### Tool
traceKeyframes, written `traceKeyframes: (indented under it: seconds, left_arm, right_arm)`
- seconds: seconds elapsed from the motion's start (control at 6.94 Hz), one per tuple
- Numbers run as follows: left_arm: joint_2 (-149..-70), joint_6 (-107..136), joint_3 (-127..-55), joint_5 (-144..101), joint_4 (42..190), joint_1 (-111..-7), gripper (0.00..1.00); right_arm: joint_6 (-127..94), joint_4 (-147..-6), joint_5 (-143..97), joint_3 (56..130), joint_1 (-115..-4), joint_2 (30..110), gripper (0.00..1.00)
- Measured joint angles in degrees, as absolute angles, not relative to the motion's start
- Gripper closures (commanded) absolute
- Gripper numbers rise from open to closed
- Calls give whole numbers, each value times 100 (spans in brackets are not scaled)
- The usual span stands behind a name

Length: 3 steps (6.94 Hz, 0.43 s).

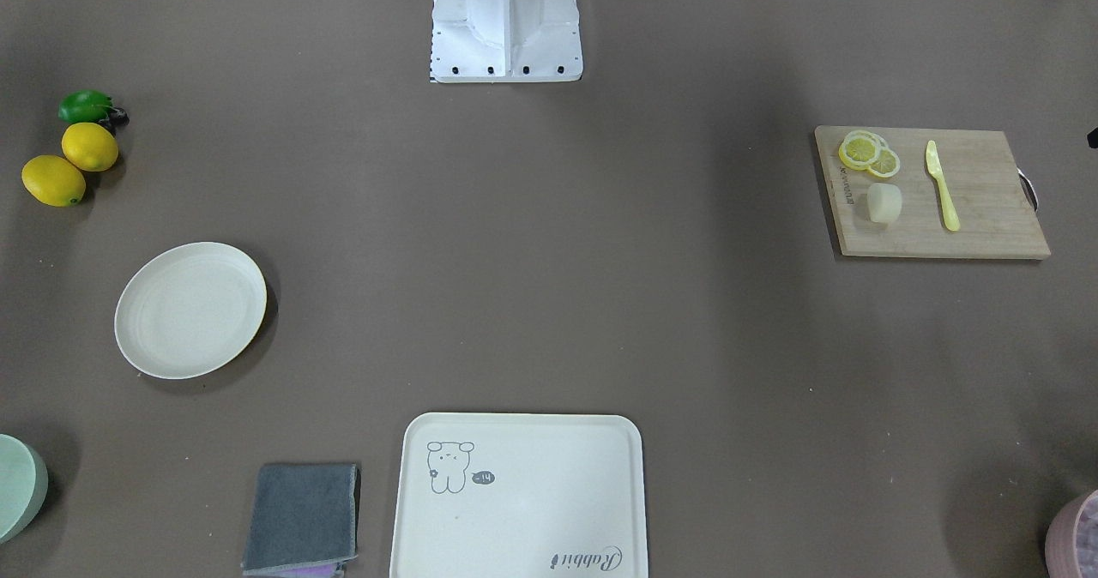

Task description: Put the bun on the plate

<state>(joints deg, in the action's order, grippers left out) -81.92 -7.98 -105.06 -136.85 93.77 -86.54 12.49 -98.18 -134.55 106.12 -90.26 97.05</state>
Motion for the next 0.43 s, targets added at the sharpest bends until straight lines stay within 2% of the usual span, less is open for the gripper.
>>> traceKeyframes:
  seconds: [0.43]
  left_arm:
    - [-8193,-791,-10515,-13685,9378,-8646,2]
  right_arm:
    - [1238,-9712,-13522,10600,-9011,9752,0]
